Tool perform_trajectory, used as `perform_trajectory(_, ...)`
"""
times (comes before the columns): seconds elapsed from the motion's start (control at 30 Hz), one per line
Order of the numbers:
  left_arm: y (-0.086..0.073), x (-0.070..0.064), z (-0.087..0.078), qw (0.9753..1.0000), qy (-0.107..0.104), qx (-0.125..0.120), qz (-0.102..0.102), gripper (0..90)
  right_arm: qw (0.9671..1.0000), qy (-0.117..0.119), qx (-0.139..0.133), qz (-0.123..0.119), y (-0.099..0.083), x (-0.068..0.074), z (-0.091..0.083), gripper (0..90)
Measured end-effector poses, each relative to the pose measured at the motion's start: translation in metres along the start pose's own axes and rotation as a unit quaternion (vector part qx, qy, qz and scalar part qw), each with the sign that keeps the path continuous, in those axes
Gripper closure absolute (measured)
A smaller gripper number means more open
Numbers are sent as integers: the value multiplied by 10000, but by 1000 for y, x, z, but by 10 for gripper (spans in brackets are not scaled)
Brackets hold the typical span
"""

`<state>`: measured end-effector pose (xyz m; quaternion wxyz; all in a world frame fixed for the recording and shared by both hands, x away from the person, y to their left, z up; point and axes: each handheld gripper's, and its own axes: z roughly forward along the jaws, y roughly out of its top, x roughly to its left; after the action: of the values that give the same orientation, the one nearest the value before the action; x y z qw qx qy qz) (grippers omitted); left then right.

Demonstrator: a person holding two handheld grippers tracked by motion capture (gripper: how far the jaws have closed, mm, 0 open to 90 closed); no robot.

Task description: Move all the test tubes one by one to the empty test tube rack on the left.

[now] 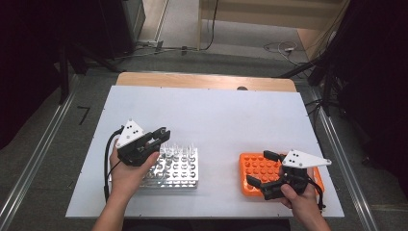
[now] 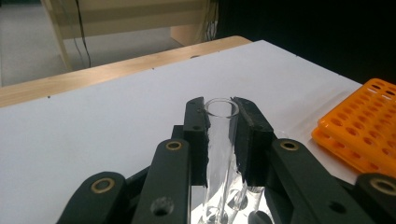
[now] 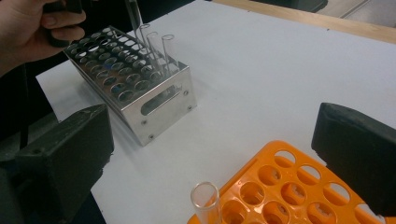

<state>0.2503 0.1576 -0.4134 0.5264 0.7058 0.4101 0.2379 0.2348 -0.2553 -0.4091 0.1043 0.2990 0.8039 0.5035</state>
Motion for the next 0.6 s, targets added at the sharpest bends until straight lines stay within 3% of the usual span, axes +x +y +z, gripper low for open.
perform_trajectory(0.6,-15,0,10,9994,13,350,18,758,10000,26,-40,-65,0,0,-3,0)
